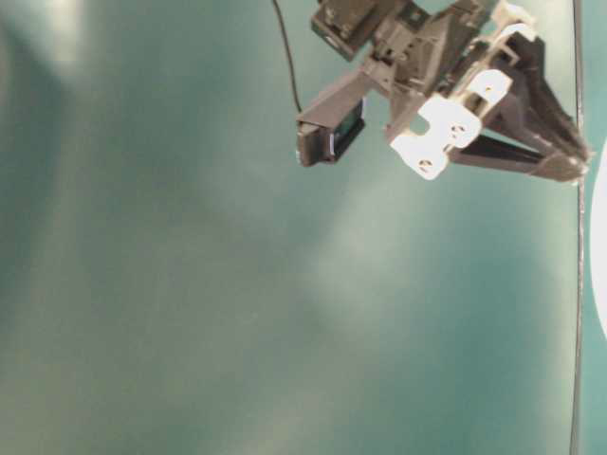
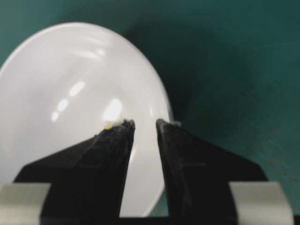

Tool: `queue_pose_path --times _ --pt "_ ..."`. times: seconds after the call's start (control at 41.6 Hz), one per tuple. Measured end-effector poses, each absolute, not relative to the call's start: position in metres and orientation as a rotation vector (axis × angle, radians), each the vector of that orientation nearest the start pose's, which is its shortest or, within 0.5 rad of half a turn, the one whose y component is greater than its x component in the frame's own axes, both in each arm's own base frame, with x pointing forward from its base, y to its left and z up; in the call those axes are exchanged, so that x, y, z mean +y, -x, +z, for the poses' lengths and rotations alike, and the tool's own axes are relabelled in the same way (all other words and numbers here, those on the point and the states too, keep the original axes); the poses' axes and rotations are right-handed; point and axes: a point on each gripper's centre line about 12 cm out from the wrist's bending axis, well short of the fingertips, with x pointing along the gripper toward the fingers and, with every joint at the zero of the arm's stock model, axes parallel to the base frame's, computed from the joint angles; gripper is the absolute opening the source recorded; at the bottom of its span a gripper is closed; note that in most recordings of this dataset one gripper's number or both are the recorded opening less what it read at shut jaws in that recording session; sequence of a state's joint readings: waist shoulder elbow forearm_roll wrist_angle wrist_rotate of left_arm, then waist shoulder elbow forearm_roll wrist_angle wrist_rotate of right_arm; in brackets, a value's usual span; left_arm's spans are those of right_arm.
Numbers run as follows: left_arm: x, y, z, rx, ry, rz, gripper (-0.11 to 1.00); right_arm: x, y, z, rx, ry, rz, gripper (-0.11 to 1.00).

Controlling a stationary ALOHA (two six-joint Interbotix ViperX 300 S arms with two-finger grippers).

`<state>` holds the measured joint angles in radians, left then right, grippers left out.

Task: Scoop the yellow hexagonal prism block from the bowl with a spoon using the right arm.
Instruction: 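Open the right gripper and pull it back to the right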

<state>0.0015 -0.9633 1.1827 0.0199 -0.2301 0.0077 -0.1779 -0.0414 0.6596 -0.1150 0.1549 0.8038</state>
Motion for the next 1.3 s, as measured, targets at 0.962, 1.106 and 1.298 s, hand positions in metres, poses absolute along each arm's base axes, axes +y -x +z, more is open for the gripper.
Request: queue_pose_path --times 0.962,1.106,1.298 --pt "0.000 -0.199 0.282 0.003 -0.027 -0.003 0.00 -0.008 -0.335 0.203 0.475 -0.284 -0.044 0.44" --pt "0.000 -0.199 0.281 0.006 -0.027 -0.003 0.00 -0.001 -0.311 0.204 0.428 -0.253 0.014 0.44" --pt "0.000 -0.200 0.280 0.009 -0.027 -0.003 0.00 0.008 -0.288 0.190 0.432 -0.250 0.059 0.43"
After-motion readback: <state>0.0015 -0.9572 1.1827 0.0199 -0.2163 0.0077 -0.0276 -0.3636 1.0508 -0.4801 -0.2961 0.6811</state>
